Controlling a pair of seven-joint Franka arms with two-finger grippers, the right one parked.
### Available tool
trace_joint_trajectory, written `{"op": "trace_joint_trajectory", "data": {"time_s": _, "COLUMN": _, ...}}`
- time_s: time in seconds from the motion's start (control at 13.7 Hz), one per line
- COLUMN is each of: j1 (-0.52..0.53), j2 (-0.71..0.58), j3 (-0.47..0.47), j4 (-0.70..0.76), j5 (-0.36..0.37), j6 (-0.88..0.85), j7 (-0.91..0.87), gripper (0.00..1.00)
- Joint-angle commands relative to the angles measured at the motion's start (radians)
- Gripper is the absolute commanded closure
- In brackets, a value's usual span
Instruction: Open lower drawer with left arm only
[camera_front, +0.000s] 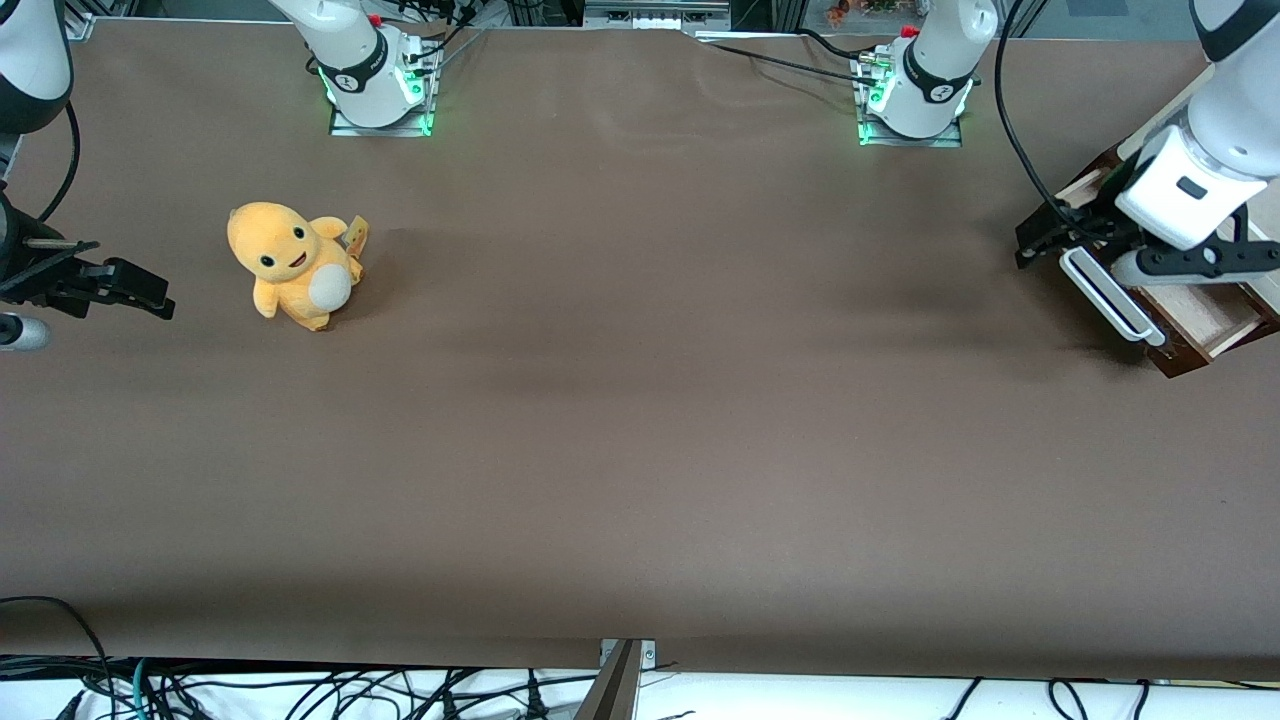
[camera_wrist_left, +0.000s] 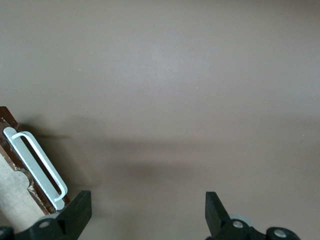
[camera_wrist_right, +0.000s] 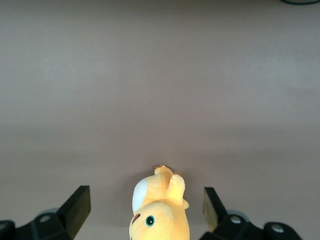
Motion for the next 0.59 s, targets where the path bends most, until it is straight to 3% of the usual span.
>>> {"op": "trace_joint_trajectory", "data": {"time_s": 0.0, "j1": -0.004, "j2": -0.015, "j3": -0.001, "j4": -0.013, "j5": 0.019, "j6": 0.003, "j7": 0.024, "gripper": 0.00}}
{"op": "trace_joint_trajectory", "data": {"time_s": 0.51, "j1": 0.002, "j2": 0.037, "j3": -0.003, "j4": 0.071, "j5": 0.030, "j6": -0.074, "j7": 0.016, "gripper": 0.00}}
